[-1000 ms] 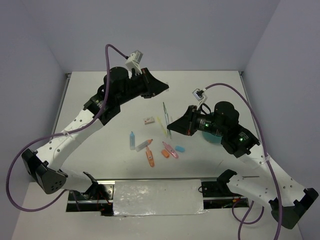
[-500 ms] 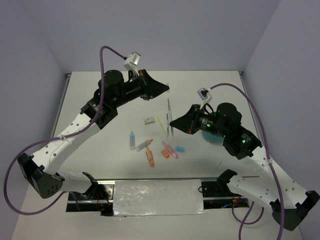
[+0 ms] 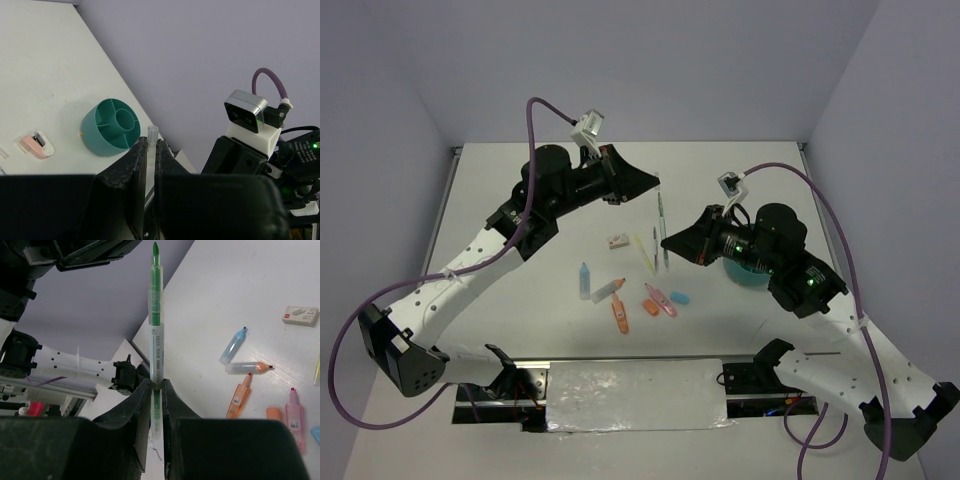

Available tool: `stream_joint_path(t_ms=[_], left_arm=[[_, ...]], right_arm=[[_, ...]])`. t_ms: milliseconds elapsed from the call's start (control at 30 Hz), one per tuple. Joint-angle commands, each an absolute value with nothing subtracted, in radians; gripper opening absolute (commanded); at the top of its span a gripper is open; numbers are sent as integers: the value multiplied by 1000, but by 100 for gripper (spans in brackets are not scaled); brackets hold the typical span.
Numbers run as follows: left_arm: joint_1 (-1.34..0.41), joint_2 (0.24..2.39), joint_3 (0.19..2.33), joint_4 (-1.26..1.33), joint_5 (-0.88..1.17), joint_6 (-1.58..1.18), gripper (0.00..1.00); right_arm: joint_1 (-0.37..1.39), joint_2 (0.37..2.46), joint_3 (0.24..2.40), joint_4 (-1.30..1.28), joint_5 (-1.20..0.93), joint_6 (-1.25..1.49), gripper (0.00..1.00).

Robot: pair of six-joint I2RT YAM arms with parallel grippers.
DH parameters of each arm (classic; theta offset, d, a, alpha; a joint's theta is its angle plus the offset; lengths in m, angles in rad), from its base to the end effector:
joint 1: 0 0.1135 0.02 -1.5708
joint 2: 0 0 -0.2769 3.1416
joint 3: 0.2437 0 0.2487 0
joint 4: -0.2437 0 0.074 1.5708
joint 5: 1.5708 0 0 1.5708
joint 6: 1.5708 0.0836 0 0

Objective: Sort the stationery into containers
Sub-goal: Close the pen cap on the pen.

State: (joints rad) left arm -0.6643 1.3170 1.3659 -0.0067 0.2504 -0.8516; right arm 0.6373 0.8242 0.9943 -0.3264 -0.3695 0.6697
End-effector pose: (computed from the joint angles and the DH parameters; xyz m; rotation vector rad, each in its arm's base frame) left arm 0.2577 -0.2281 0.4598 0.0629 1.7029 -1.3660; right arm 0.1506 0.1491 0.3931 -0.2685 1.8756 1.2499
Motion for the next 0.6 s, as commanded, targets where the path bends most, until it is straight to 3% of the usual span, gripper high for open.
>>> stream_joint_path(t_ms=[0,567], left_arm=[[-663,1293,1361,75,276,-876,0],[-663,1287,1338,87,275,-890,0]], right_arm=[[646,828,1040,-324,-350,643,0],[644,845,1062,-348,-333,624,0]])
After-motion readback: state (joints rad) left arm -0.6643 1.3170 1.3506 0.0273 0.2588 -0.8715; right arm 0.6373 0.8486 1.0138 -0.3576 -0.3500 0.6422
